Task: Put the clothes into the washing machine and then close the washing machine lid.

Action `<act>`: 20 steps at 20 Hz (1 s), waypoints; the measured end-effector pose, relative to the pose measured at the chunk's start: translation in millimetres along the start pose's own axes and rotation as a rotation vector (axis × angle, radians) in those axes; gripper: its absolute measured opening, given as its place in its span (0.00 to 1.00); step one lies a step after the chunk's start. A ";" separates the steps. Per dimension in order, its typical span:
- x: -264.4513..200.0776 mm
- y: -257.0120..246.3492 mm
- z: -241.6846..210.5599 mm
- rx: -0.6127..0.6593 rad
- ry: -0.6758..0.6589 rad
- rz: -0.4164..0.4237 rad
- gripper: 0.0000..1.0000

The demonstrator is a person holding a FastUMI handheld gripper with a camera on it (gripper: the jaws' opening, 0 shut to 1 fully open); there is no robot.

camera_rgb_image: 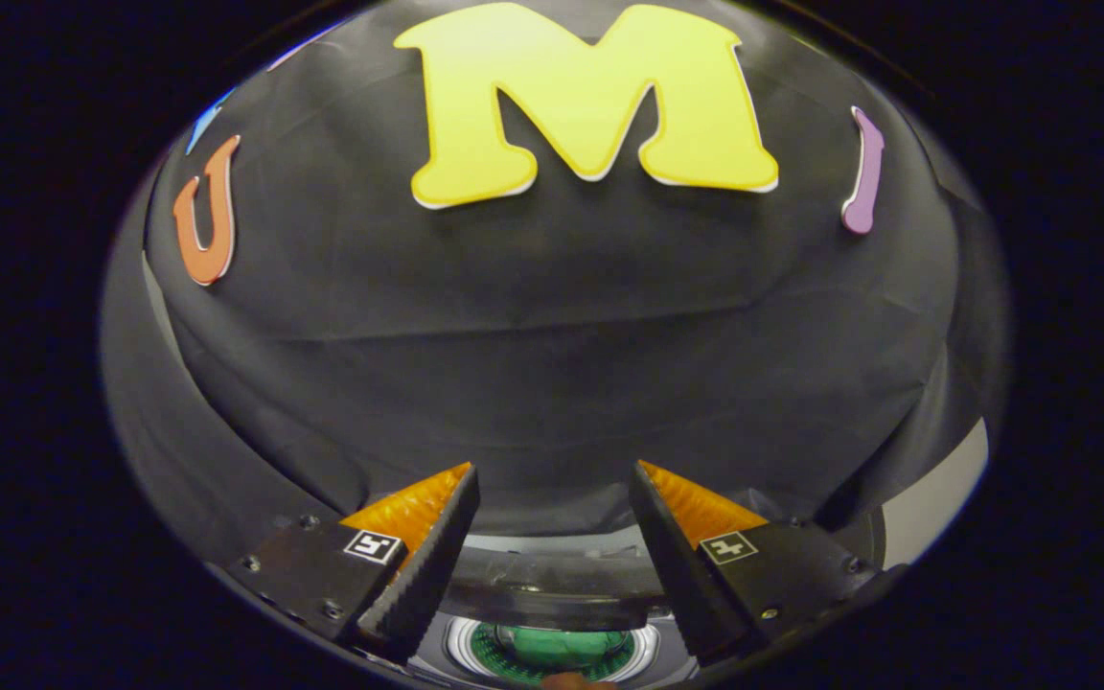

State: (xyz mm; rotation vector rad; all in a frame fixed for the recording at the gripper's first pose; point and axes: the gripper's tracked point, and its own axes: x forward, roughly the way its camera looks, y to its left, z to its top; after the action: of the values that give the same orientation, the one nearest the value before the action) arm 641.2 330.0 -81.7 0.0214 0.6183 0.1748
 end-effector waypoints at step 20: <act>4.5 -2.8 -44.8 -0.040 0.143 -0.024 1.00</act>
State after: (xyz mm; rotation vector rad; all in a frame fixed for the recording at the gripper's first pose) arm 619.3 326.6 -121.0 -0.0369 0.7573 0.1666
